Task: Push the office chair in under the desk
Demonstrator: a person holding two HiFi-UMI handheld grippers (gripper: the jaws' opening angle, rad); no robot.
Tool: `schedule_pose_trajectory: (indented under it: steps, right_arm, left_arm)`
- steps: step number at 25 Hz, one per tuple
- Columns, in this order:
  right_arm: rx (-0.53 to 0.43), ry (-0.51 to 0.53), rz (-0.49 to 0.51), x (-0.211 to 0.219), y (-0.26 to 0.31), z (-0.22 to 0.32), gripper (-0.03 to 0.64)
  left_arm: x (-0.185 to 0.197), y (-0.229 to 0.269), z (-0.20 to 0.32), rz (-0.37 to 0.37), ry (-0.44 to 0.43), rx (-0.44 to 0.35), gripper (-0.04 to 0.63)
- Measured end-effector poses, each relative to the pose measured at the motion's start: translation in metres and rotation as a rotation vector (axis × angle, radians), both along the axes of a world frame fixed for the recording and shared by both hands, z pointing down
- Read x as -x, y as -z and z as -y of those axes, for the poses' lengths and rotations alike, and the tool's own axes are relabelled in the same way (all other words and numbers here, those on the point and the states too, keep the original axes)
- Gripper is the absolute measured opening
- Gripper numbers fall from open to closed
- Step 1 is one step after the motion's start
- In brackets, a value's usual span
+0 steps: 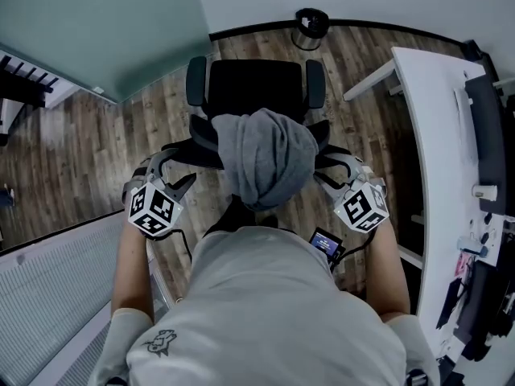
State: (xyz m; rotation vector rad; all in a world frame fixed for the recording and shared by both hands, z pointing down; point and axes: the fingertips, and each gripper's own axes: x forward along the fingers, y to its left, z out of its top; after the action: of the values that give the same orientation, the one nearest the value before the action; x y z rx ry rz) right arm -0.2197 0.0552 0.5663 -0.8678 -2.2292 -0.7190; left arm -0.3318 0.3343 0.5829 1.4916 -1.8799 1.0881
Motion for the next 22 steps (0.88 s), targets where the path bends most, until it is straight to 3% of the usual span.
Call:
schedule_pose_trajectory:
  steps: [3, 7, 9, 22]
  right_arm:
    - [-0.087, 0.045, -0.051, 0.003, -0.021, 0.0, 0.183]
    - [-0.171, 0.078, -0.104, 0.007, -0.044, -0.002, 0.178]
    - [-0.177, 0.073, -0.116, 0.008, -0.046, -0.001, 0.17]
    - [-0.151, 0.019, -0.148, 0.001, -0.047, 0.003, 0.149]
  left_arm:
    - [0.008, -0.012, 0.002, -0.001, -0.029, 0.046, 0.276]
    - [0.016, -0.025, 0.007, -0.042, -0.031, 0.052, 0.275]
    - [0.013, -0.032, 0.011, -0.083, -0.034, 0.038, 0.199]
    - [0.008, -0.033, 0.015, -0.092, -0.071, 0.02, 0.193]
